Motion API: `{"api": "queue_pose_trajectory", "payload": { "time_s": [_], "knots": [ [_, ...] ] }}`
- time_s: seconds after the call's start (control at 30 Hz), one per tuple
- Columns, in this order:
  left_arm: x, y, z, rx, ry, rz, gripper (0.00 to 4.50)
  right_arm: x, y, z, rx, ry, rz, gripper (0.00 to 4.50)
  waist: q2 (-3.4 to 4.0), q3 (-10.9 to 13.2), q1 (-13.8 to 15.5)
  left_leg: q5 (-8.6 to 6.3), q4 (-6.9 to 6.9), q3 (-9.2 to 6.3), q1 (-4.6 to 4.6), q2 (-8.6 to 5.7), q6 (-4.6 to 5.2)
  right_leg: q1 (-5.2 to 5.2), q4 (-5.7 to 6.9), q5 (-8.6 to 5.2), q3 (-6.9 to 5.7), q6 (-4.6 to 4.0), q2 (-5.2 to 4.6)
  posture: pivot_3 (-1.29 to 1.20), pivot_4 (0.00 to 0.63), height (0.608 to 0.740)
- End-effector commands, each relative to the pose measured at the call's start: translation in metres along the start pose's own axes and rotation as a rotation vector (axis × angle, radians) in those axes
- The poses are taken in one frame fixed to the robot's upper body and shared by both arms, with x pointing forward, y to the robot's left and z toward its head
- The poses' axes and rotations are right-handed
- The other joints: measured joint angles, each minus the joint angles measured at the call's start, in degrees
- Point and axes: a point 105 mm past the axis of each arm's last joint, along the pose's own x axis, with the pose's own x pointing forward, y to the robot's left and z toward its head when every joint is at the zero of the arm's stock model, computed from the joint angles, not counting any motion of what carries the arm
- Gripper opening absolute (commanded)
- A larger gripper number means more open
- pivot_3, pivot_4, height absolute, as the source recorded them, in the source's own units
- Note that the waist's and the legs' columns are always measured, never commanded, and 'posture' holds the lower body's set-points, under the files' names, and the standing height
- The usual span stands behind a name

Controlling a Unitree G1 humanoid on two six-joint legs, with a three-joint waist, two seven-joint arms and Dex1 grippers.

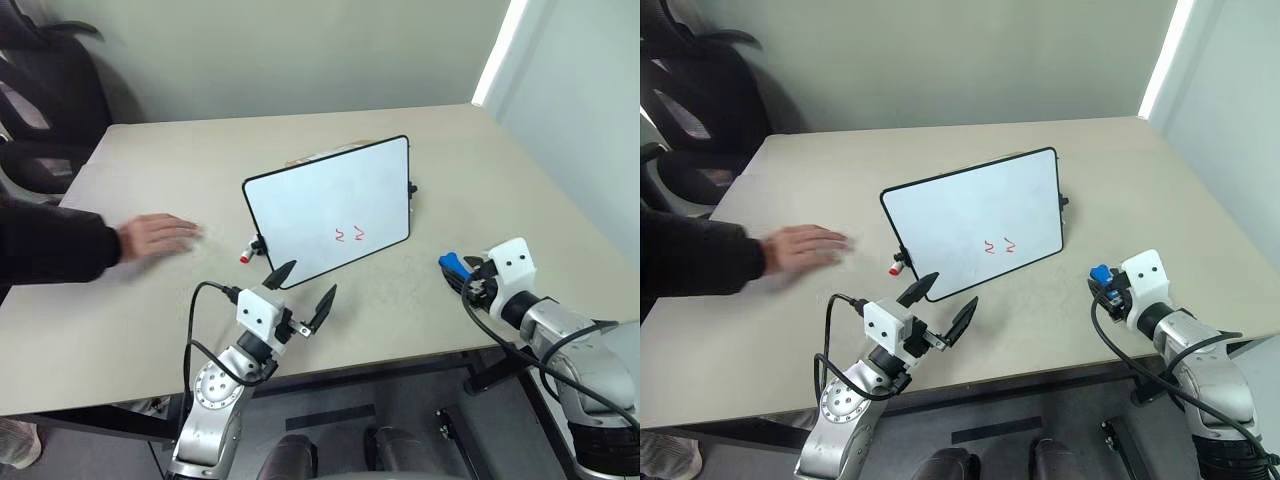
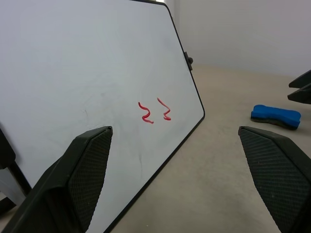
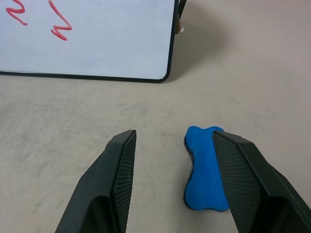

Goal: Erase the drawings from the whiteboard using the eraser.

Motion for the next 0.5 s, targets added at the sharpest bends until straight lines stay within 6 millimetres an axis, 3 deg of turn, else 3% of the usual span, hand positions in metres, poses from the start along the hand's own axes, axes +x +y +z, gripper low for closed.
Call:
{"api": "queue_pose_trajectory", "payload": {
  "time_s": [0.03,0.3,0.5],
  "knots": [
    [-0.0004,-0.0021,0.0190,0.027,-0.057,-0.017,4.50,-0.0012,0.0033,0.0130,-0.026,-0.046,-0.002,2.62,0.01,0.0,0.0,0.00,0.00,0.00,0.00,0.00,0.00,0.00,0.00,0.00,0.00,0.00,0.00,0.00,0.150,0.739],
    [0.0008,-0.0025,0.0232,0.038,-0.068,-0.022,4.50,0.0003,0.0048,0.0133,-0.020,-0.056,-0.004,2.62,0.01,0.0,0.0,0.00,0.00,0.00,0.00,0.00,0.00,0.00,0.00,0.00,0.00,0.00,0.00,0.00,0.150,0.739],
    [0.0055,-0.0063,0.0156,0.028,-0.045,-0.034,4.50,0.0013,-0.0015,0.0117,-0.010,-0.040,-0.019,2.62,0.01,0.0,0.0,-0.01,0.01,0.00,0.00,0.00,-0.01,0.00,0.00,0.00,0.00,0.00,0.00,0.00,0.150,0.739]
  ]
}}
